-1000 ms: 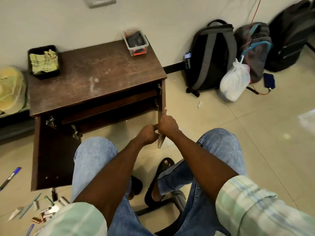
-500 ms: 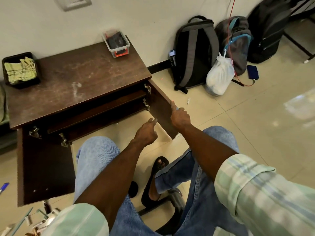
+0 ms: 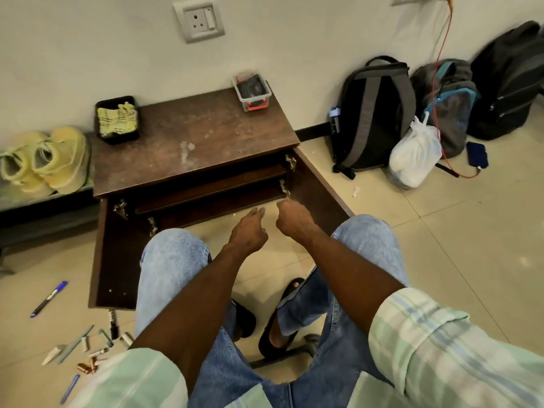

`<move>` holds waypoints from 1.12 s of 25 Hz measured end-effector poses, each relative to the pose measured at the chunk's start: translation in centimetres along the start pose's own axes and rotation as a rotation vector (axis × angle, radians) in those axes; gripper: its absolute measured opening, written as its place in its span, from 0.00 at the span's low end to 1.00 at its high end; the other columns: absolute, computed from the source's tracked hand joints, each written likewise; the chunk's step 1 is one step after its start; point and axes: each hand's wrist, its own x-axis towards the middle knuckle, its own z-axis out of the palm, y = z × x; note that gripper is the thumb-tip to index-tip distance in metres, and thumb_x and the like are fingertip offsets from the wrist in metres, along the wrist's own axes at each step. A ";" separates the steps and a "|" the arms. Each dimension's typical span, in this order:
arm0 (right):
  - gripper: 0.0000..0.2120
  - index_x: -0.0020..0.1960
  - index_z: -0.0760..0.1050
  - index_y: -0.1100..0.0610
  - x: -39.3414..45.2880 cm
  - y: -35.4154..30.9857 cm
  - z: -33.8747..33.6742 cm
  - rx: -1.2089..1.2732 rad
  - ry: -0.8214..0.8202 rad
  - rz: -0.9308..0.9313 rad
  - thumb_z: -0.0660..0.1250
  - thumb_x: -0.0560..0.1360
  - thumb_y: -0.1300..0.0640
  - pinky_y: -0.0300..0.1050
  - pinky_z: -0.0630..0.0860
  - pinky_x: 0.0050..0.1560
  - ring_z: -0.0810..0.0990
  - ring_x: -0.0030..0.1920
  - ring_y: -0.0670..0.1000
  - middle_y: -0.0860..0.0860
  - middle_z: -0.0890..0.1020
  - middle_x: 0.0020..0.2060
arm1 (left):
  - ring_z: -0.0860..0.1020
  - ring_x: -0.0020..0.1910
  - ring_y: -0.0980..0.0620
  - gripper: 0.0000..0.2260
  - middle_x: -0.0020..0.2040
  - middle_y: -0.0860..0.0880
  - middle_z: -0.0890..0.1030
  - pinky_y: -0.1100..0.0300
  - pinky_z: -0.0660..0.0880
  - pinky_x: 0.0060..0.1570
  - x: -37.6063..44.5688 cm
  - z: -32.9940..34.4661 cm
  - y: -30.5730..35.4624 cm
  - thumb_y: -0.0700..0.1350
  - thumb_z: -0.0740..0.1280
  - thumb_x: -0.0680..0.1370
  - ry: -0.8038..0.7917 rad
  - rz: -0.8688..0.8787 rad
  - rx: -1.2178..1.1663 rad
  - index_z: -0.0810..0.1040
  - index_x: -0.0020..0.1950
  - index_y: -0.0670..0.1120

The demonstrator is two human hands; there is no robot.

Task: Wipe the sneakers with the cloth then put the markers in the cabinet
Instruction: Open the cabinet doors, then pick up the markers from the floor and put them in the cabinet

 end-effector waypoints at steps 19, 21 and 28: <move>0.08 0.51 0.78 0.59 -6.6 -26.4 5.5 0.066 -0.233 -0.487 0.62 0.74 0.60 0.51 0.80 0.48 0.81 0.47 0.57 0.57 0.82 0.46 | 0.80 0.53 0.41 0.11 0.53 0.42 0.82 0.55 0.75 0.46 -17.7 -7.4 -14.3 0.38 0.63 0.75 0.333 -0.688 -0.138 0.80 0.55 0.42; 0.07 0.48 0.78 0.59 -6.2 -27.4 6.2 0.109 -0.245 -0.469 0.63 0.74 0.58 0.50 0.80 0.45 0.81 0.44 0.57 0.56 0.82 0.43 | 0.80 0.51 0.40 0.09 0.51 0.41 0.83 0.53 0.76 0.46 -17.7 -8.3 -14.8 0.40 0.63 0.75 0.357 -0.763 -0.172 0.81 0.51 0.42; 0.06 0.49 0.78 0.61 -6.2 -28.4 8.1 0.027 -0.370 -0.495 0.63 0.75 0.63 0.44 0.72 0.41 0.76 0.41 0.55 0.57 0.80 0.45 | 0.81 0.51 0.40 0.11 0.51 0.41 0.82 0.54 0.78 0.50 -19.4 -7.9 -17.0 0.43 0.63 0.76 0.421 -0.913 -0.263 0.81 0.53 0.42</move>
